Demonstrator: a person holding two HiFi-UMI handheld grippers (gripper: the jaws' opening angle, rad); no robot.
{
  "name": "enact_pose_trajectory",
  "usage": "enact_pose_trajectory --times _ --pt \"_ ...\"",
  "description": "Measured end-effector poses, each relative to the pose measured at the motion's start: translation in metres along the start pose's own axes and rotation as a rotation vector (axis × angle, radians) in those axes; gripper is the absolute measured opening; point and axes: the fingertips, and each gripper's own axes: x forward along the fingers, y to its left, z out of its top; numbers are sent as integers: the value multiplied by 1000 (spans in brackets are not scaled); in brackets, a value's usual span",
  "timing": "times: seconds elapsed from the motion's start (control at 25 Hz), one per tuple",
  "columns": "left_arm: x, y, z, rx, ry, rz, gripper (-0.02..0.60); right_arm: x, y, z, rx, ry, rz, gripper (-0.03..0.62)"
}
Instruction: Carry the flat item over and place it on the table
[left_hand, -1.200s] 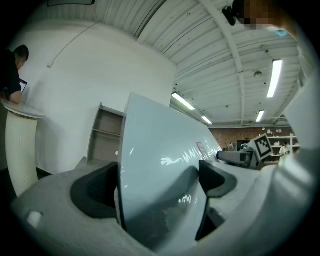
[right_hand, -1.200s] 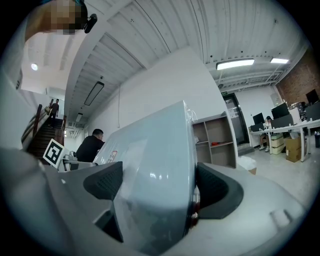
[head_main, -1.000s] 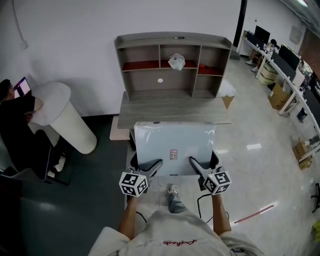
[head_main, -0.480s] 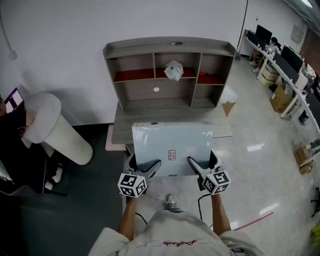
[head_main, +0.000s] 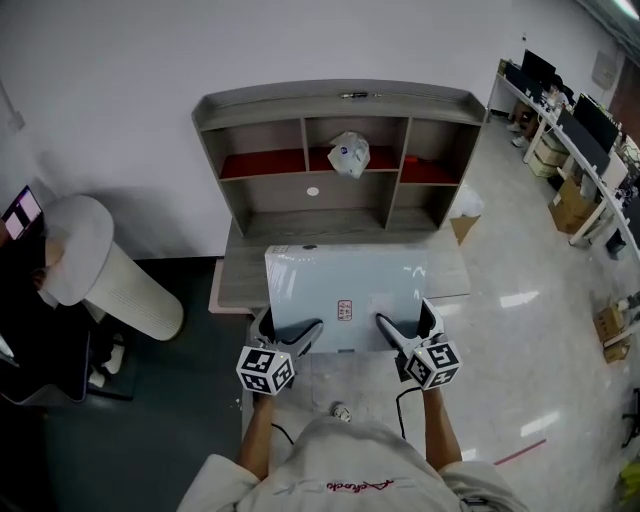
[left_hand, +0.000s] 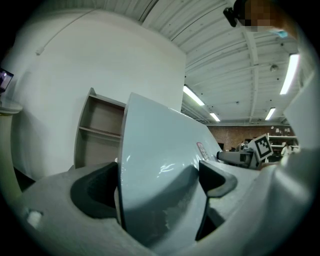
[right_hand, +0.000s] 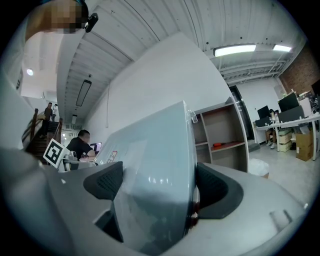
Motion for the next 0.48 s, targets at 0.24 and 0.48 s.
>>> enact_pose_trajectory --times 0.24,0.48 --pt "26 14 -2 -8 10 12 522 26 -19 -4 7 12 9 466" --pt "41 26 -7 -16 19 24 522 45 -30 -10 13 24 19 466"
